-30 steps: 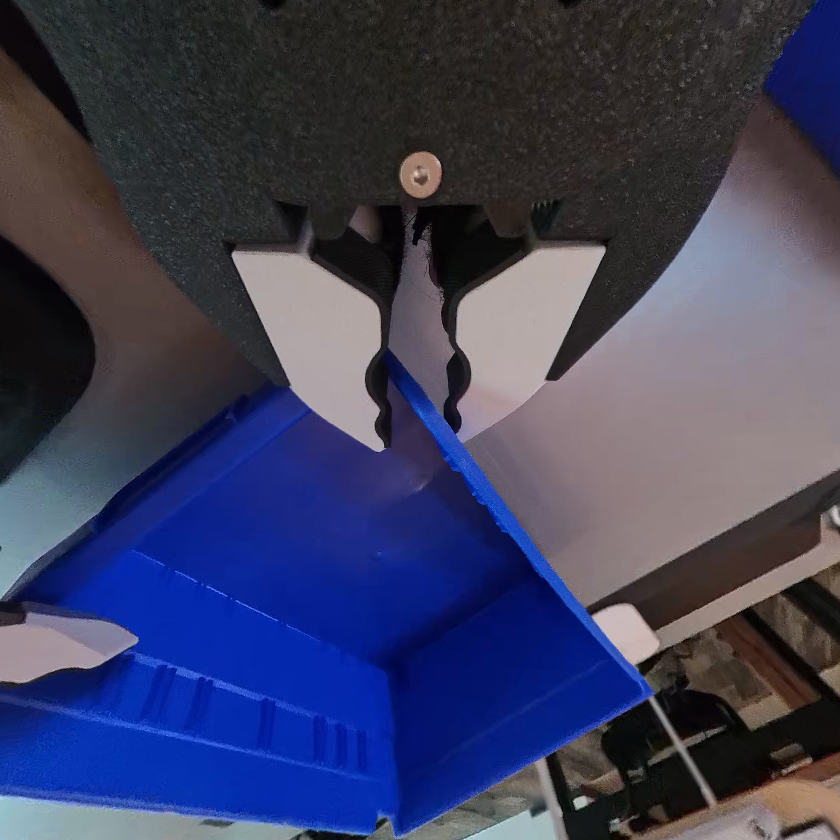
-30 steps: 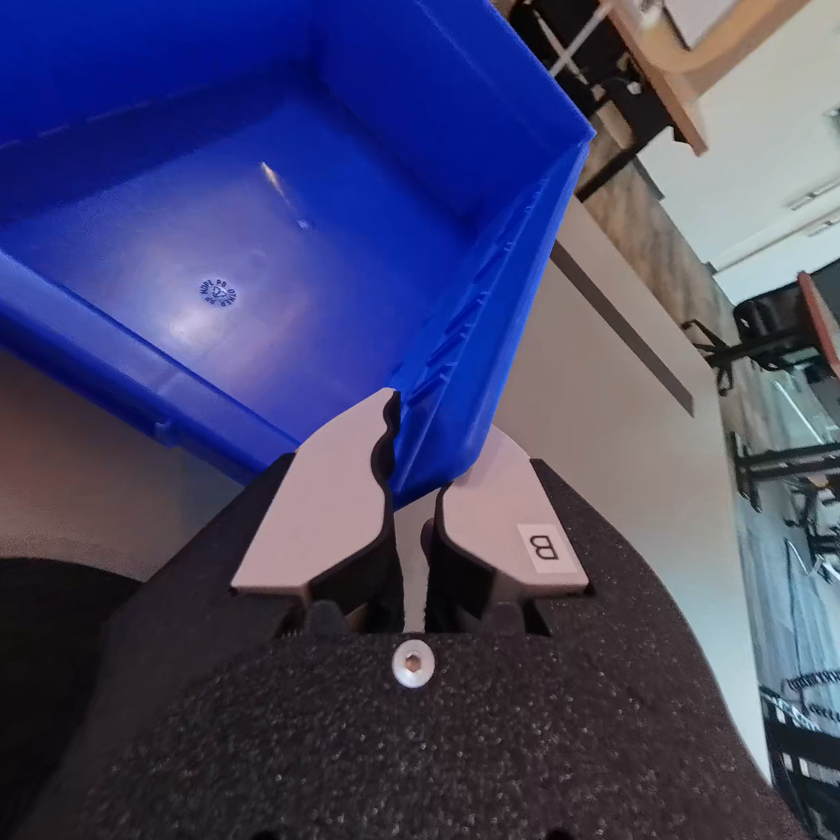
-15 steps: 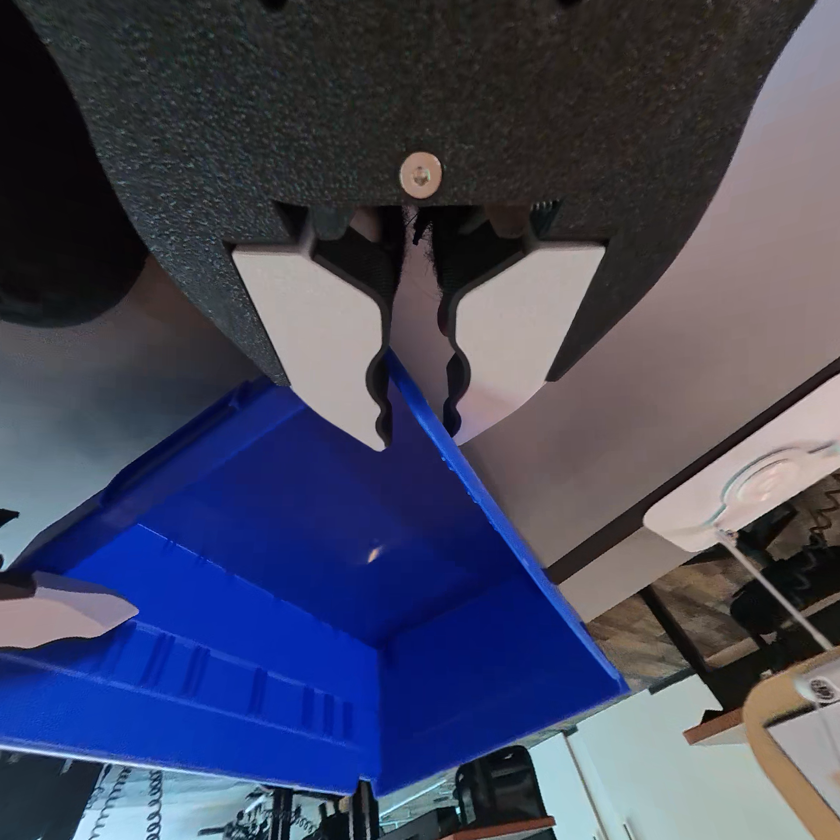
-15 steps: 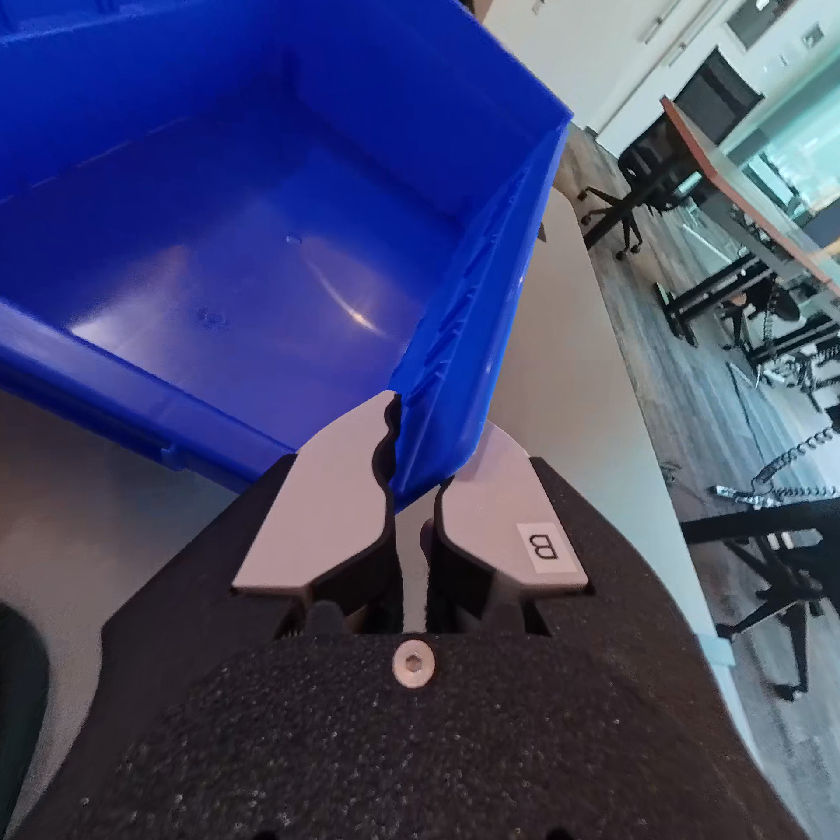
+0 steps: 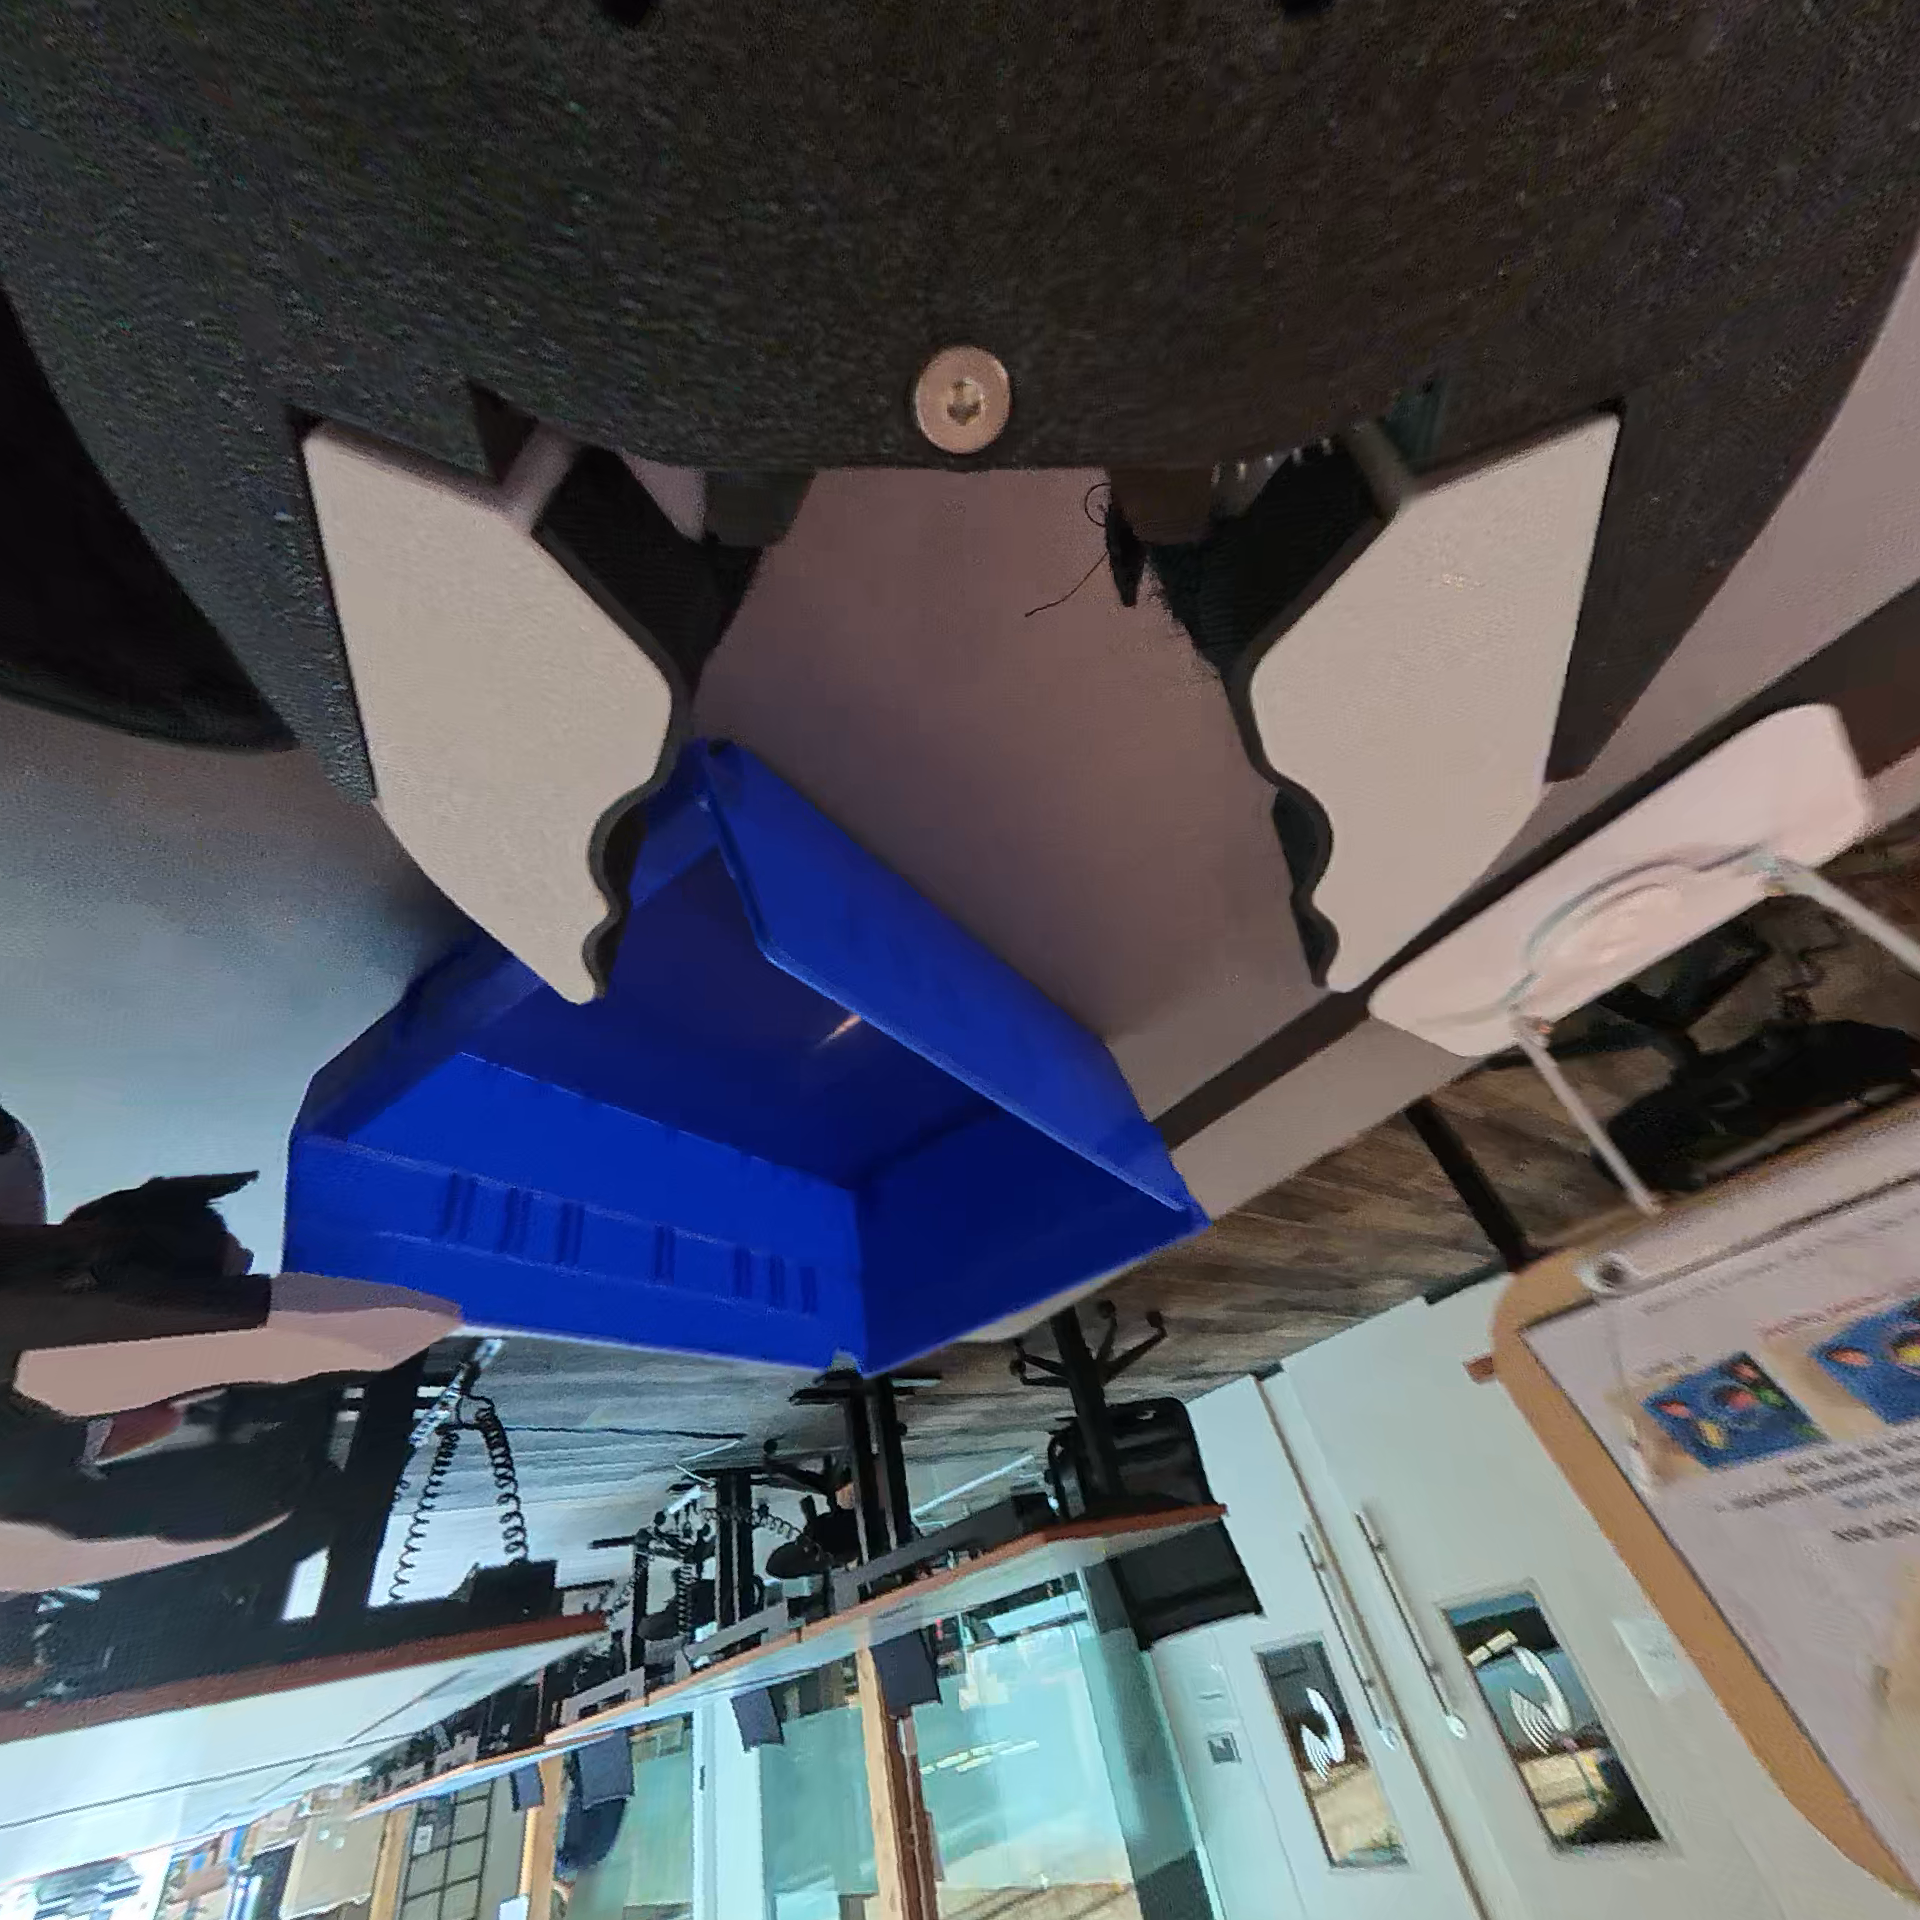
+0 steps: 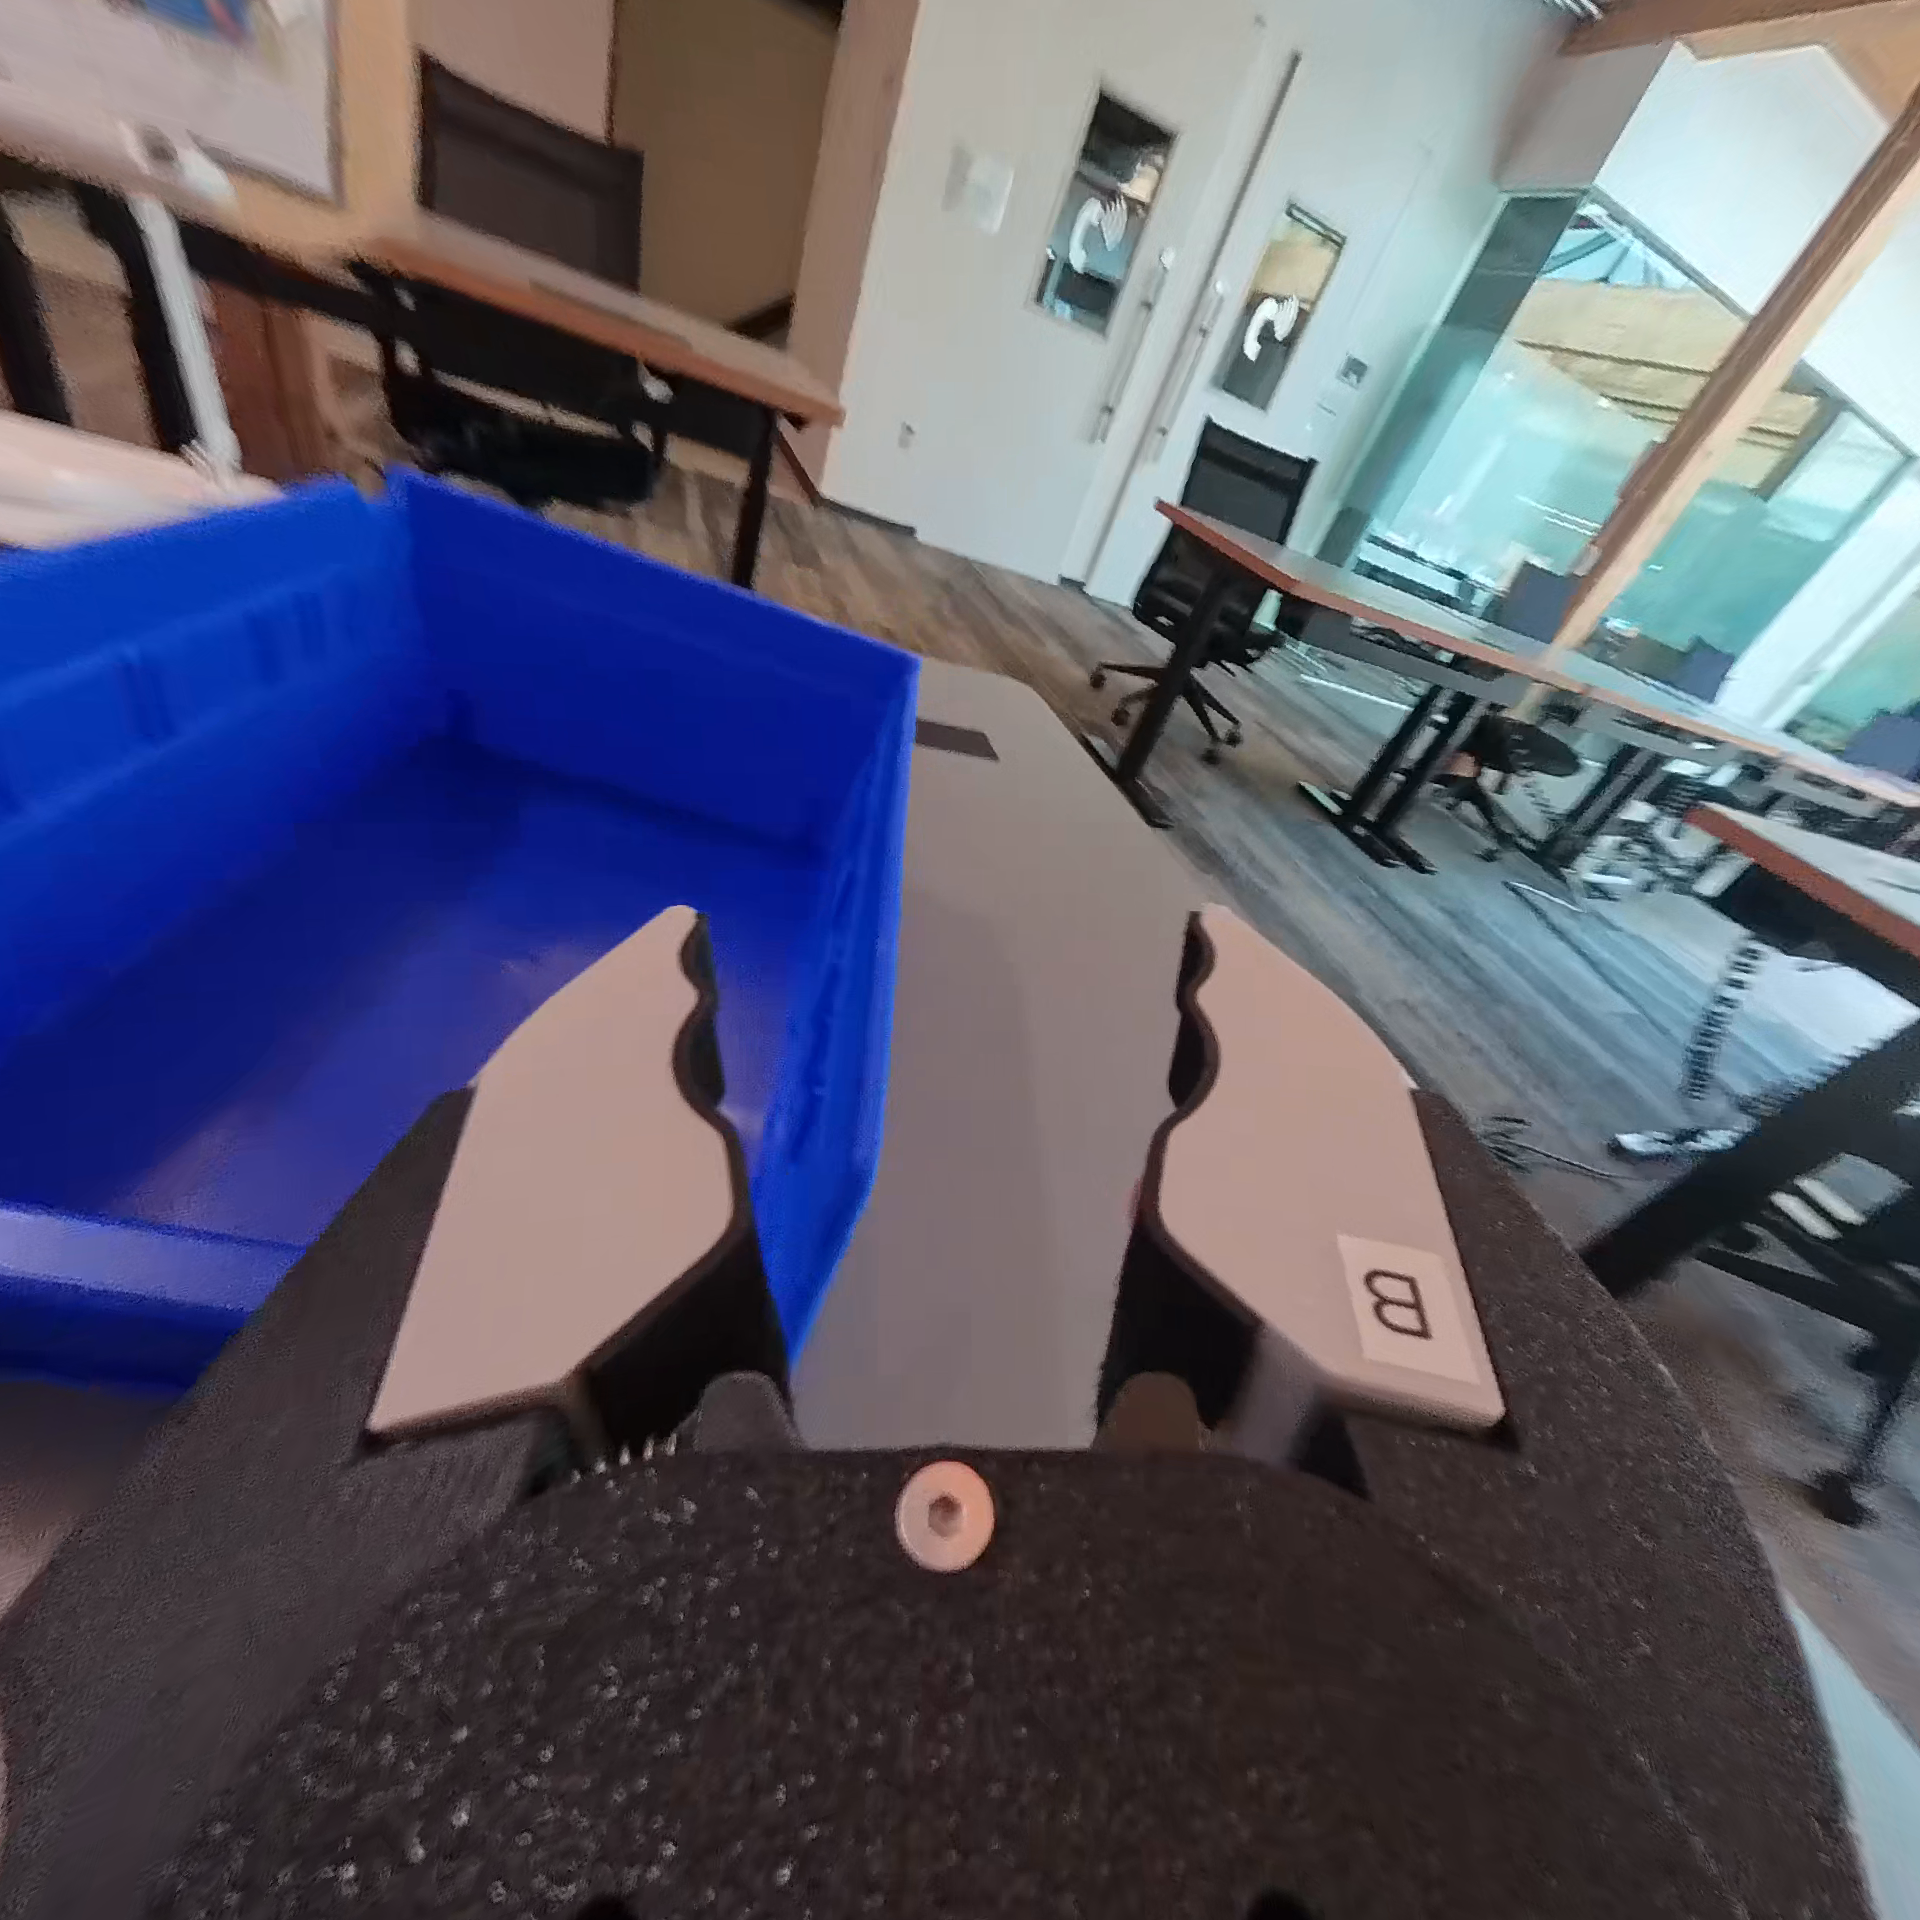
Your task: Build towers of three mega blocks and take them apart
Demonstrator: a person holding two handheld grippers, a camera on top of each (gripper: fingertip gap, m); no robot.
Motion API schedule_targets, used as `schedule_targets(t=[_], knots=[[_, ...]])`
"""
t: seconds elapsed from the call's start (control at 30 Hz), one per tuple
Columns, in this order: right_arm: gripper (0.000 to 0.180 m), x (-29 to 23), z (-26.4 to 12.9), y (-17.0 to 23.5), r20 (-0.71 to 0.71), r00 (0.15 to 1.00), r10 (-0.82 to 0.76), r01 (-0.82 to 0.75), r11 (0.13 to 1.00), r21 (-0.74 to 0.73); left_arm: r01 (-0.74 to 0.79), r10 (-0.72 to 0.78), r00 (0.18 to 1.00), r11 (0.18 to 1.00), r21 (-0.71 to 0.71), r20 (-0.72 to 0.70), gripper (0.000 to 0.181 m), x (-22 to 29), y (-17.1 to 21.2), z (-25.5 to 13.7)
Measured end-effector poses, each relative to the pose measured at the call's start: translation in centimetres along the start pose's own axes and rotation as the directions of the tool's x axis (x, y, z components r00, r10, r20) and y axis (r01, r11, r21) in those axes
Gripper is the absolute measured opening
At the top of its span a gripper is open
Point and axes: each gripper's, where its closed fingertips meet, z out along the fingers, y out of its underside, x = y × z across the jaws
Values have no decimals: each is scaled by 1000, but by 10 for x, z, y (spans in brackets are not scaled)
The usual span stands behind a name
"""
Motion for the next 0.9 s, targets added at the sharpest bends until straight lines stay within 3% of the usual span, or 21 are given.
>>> schedule_targets(t=[0.1,0.17,0.23,0.3,0.37,0.43,0.5,0.53,0.63,0.73,0.77,0.83,0.87,0.9], knots=[[108,-24,-3,-20,141,983,116,-126,990,61,-98,95,987,995,14,129,125,-25,-13,-44],[126,-50,-7,-35,268,944,191,-219,973,78,-169,168,938,985,-26,304,132,-59,-15,-82],[134,-76,-12,-51,363,901,236,-289,952,98,-193,215,825,976,-98,522,138,-102,-11,-131],[137,-102,-16,-62,407,882,236,-306,945,116,-132,244,660,969,-211,711,139,-147,7,-189],[140,-122,-12,-55,359,920,157,-202,975,90,6,251,538,953,-301,805,143,-176,40,-241],[148,-134,-7,-42,262,964,-50,34,997,64,123,244,512,928,-351,823,144,-188,76,-273],[147,-147,-8,-42,211,949,-235,222,972,82,200,247,493,901,-385,834,137,-199,97,-294],[145,-161,-11,-43,256,937,-236,223,972,79,226,238,492,894,-387,837,134,-201,103,-299],[137,-213,-24,-47,469,882,-45,48,999,5,281,205,519,876,-392,830,122,-204,125,-299],[134,-238,-13,-22,505,855,-114,197,974,-113,317,255,552,816,-483,794,102,-203,160,-294],[124,-243,-10,-8,522,842,-136,261,950,-173,312,274,571,799,-514,774,94,-201,171,-291],[83,-247,-7,17,541,819,-190,370,896,-246,256,298,609,803,-538,735,68,-198,179,-278],[59,-241,-3,23,516,818,-255,424,874,-239,189,353,610,805,-563,709,43,-197,174,-273],[52,-241,-3,22,520,793,-318,468,864,-186,164,393,591,796,-583,704,36,-198,172,-270]])
